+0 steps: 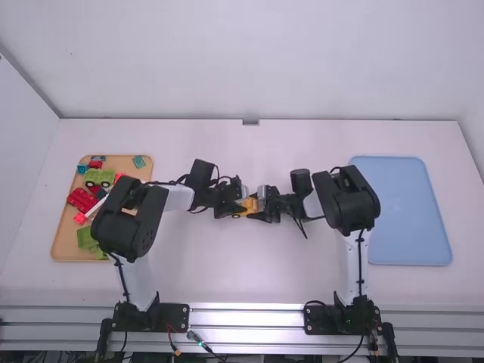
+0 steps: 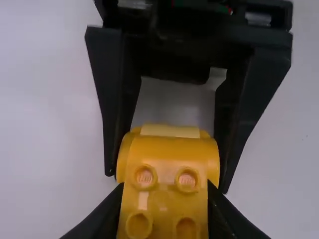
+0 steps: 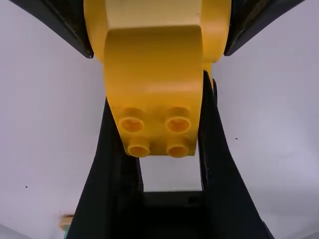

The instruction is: Assemble lego blocks to make yellow taxi

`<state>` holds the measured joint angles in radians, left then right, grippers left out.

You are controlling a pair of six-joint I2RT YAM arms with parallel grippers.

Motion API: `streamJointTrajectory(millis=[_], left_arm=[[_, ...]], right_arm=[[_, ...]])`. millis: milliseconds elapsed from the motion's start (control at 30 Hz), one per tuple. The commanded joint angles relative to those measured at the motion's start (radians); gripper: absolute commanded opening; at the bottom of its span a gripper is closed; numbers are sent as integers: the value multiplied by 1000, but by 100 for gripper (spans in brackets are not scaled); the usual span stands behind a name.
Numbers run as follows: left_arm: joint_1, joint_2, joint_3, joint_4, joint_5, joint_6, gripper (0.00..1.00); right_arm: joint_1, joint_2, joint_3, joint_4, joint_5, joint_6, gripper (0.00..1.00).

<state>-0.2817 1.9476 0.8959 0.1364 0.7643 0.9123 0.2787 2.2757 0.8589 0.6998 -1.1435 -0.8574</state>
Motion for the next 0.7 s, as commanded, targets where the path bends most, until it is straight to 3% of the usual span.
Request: streamJointTrajectory(millis=[0, 467, 667], left_arm=[[-25, 50, -39, -30, -66, -26, 36], [15, 27, -39, -24, -10, -26, 38], [83, 10, -39, -40, 111, 34, 48]], right_arm=[[10, 21, -2, -2, 44, 19, 39], [10, 21, -2, -5, 45, 19, 39], [10, 21, -2, -5, 45, 19, 38]])
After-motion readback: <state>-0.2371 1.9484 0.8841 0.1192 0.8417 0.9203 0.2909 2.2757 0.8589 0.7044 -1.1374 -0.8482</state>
